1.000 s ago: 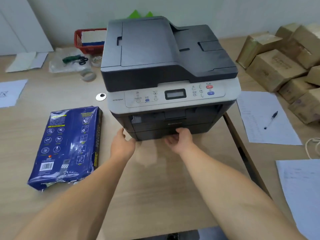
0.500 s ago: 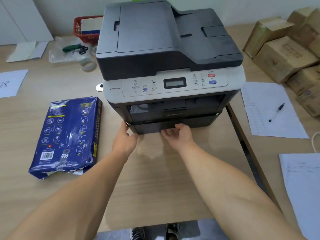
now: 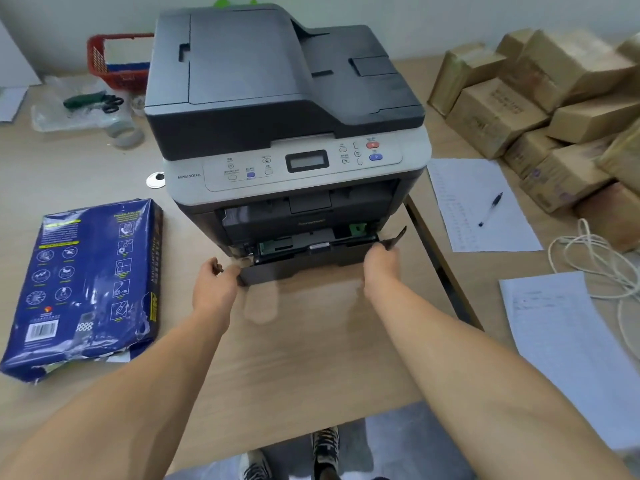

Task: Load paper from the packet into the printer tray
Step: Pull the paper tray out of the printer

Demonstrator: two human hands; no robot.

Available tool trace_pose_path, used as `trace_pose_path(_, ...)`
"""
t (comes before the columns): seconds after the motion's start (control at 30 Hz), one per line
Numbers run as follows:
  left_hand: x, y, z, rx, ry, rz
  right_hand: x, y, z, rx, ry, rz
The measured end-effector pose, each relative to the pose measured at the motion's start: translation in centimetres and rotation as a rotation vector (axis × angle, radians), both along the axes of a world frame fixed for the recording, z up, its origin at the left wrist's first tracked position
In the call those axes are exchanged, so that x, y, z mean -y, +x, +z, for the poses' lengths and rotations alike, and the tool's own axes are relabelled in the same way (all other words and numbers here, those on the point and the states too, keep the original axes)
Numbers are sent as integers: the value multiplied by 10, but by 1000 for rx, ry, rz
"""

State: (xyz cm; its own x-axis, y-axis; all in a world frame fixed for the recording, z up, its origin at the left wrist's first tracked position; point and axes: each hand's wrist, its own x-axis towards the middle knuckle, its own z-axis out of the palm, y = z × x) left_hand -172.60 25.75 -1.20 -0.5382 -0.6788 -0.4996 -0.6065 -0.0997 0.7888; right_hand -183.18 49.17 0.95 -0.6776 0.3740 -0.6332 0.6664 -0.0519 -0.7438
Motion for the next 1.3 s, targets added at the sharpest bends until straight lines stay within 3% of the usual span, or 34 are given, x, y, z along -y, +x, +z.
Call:
trace_pose_path(0.37,-4,2,-3,51,-112,61,-44,-33,2,-116,166,241)
trace_pose_path(0.87,-42,121,-38,98,-120,7,-98,99,1,-105,245,206)
trace_pose_path(1.3,-106,221,10,144,-196,-71,-142,191,-1,-94,306,219)
